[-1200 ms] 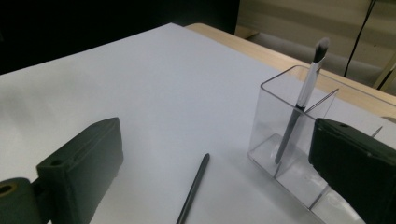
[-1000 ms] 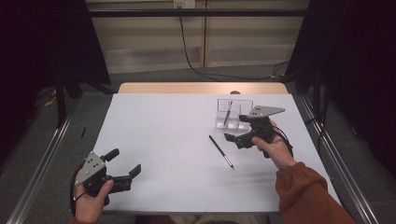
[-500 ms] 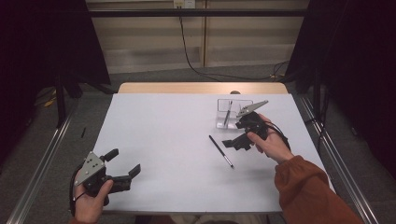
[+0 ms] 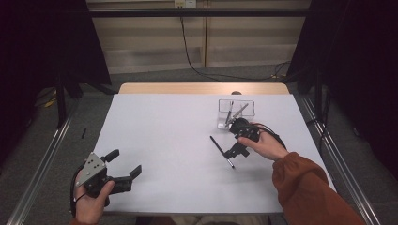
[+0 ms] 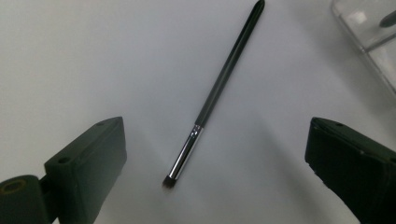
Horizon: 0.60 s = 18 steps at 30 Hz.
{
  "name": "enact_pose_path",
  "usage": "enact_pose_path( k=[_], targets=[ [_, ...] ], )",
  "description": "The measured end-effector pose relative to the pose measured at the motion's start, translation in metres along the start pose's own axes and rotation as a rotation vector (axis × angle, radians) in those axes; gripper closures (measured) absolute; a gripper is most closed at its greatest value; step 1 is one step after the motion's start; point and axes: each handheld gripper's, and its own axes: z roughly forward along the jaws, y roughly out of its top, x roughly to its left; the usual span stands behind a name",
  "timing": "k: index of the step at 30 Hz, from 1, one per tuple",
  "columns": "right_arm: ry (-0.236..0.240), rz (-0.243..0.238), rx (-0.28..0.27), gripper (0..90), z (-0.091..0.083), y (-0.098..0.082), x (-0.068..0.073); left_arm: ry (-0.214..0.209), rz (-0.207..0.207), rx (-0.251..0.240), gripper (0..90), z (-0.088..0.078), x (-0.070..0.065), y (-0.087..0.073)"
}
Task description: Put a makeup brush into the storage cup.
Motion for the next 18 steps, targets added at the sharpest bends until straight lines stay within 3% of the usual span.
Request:
enact_pose_path(
  k=[9, 11, 13, 18],
  targets=[
    [-0.006, -0.046, 0.095, 3.9, 0.012, 0.004, 0.005, 0.000, 0.007, 0.009, 3.1, 0.001, 0.000, 0.000],
    [0.001, -0.037, 0.119, 7.2, 0.016, 0.005, 0.005, 0.004, 0.002, 0.011, 3.1, 0.001, 0.000, 0.000],
    [0.001, -0.021, 0.131, 4.3, 0.020, 0.006, 0.004, 0.017, 0.001, 0.013, 3.1, 0.001, 0.000, 0.000],
    [-0.017, -0.033, 0.171, 14.0, 0.027, 0.008, 0.003, 0.022, -0.001, 0.013, 3.1, 0.001, 0.001, 0.000]
  ],
)
